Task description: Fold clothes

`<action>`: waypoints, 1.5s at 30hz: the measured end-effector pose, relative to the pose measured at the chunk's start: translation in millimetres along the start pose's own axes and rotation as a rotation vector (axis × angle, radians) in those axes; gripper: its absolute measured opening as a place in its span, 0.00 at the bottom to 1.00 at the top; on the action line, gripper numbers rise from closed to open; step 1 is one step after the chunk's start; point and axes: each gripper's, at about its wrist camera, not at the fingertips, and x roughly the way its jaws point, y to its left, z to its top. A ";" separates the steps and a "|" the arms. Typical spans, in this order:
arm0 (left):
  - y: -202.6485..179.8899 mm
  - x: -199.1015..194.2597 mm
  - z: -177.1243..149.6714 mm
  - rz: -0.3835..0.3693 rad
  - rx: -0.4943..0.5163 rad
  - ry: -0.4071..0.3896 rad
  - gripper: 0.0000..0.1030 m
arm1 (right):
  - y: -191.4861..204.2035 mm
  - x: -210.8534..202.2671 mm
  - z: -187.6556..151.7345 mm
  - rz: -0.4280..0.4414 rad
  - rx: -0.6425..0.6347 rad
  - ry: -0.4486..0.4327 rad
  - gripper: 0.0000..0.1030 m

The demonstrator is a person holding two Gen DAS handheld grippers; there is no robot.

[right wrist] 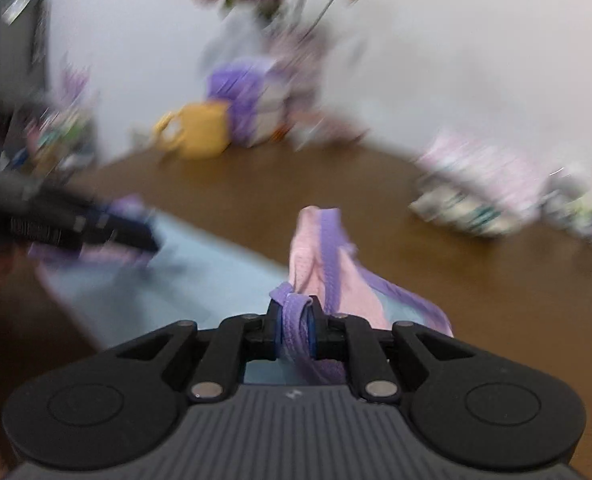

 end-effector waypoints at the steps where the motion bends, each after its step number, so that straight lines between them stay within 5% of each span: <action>1: -0.7 0.4 -1.6 -0.004 0.001 0.005 0.27 | 1.7 6.8 -3.2 0.015 0.009 0.019 0.11; 7: -6.4 7.1 -4.1 -0.030 0.008 0.019 0.31 | -2.6 19.5 -11.7 0.068 0.098 0.038 0.14; 11: -16.1 13.6 -0.5 -0.058 0.026 0.022 0.32 | -16.4 7.1 -15.2 0.179 0.190 0.001 0.43; 15: -26.5 19.2 6.8 -0.079 0.048 0.021 0.34 | -49.2 -28.4 -24.0 0.285 0.356 -0.104 0.56; 18: -39.1 28.0 13.8 -0.108 0.079 0.029 0.34 | -77.4 -54.0 -35.3 0.248 0.448 -0.166 0.60; 21: -63.2 41.8 21.6 -0.164 0.142 0.042 0.34 | -103.2 -63.6 -52.7 0.146 0.534 -0.156 0.60; 27: -114.2 77.6 34.3 -0.250 0.281 0.072 0.32 | -124.2 -54.8 -82.0 0.121 0.658 -0.099 0.59; 29: -127.1 91.6 33.0 -0.249 0.332 0.105 0.26 | -126.8 -52.2 -85.4 0.135 0.663 -0.090 0.59; 31: -137.8 104.1 29.8 -0.242 0.379 0.142 0.09 | -128.1 -50.3 -89.4 0.143 0.666 -0.083 0.59; 34: -141.9 110.9 19.5 -0.213 0.429 0.185 0.06 | -130.6 -48.5 -93.6 0.165 0.695 -0.073 0.59; 40: -117.7 109.9 4.2 -0.171 0.370 0.210 0.06 | -134.3 -32.6 -98.6 0.270 0.801 -0.031 0.55; 45: -101.3 107.4 -2.7 -0.175 0.300 0.196 0.06 | -133.4 -33.0 -103.6 0.265 0.891 -0.027 0.51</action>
